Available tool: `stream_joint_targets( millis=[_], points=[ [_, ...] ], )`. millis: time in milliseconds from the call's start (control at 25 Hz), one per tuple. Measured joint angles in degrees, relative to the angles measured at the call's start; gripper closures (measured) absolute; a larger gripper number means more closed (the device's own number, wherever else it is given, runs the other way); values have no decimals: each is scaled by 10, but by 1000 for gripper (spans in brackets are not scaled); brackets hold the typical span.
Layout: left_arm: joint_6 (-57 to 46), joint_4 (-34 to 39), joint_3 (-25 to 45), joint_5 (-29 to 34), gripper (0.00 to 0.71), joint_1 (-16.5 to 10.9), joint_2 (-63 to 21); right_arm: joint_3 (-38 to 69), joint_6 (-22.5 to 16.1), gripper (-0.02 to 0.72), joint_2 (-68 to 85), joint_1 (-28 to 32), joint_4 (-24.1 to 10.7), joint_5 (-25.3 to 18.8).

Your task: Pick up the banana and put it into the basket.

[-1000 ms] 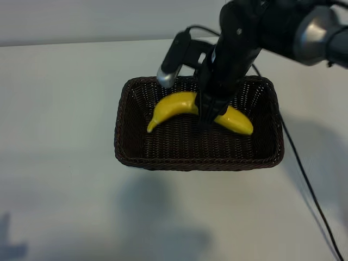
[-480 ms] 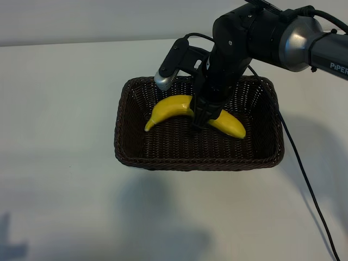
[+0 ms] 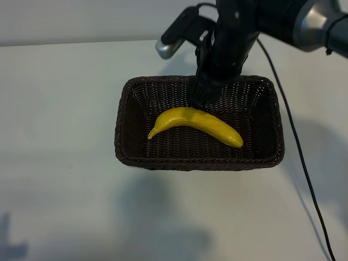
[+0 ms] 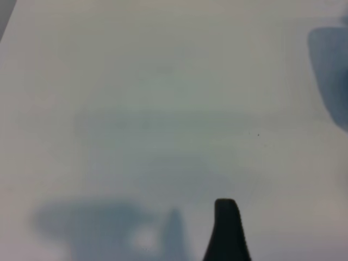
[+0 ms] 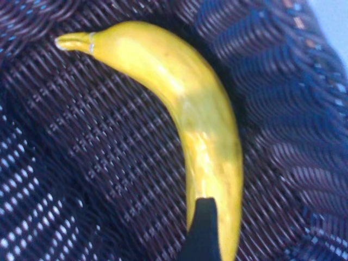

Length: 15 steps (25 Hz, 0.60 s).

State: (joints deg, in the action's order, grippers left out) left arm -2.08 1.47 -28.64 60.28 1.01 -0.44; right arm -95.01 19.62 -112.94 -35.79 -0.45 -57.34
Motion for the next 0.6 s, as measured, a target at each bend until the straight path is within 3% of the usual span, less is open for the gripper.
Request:
stream_joint_targets(
  millis=[280,600],
  points=[
    [-2,0,0,0,146,0,0,-18,-34,97,3,29,-2,-24],
    [-1,0,0,0,146,0,0,-18,-61,98,3,190,-2,-20]
  ],
)
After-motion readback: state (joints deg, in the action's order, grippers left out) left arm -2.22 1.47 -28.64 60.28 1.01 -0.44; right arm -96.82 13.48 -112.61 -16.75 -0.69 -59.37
